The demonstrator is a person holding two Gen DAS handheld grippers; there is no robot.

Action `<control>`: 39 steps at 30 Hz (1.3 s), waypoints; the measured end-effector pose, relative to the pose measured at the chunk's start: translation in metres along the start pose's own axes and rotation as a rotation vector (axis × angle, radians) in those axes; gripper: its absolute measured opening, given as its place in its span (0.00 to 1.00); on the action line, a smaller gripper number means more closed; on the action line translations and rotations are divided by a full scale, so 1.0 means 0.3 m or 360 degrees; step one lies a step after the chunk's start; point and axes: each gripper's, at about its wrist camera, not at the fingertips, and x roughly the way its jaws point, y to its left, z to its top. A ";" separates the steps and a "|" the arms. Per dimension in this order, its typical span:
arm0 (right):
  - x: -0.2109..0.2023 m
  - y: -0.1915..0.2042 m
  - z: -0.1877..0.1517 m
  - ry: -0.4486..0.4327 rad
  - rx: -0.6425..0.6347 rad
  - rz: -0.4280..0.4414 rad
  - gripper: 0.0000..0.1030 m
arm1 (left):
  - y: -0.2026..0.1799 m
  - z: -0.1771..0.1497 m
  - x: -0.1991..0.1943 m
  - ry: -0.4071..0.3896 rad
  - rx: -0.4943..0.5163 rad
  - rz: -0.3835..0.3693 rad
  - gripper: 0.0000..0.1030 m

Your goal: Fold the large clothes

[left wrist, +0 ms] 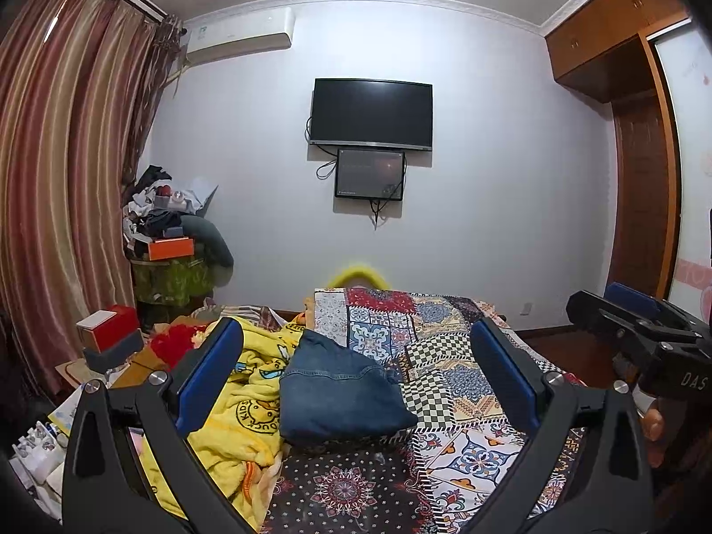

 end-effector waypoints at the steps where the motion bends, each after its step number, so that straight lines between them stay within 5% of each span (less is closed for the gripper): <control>1: 0.001 -0.001 0.000 0.0000 0.0000 0.0000 1.00 | 0.000 -0.002 0.000 0.0000 -0.0003 -0.0001 1.00; 39: 0.009 -0.015 0.003 0.0003 0.0019 -0.0025 1.00 | -0.010 0.000 0.012 0.0047 -0.0034 -0.0105 1.00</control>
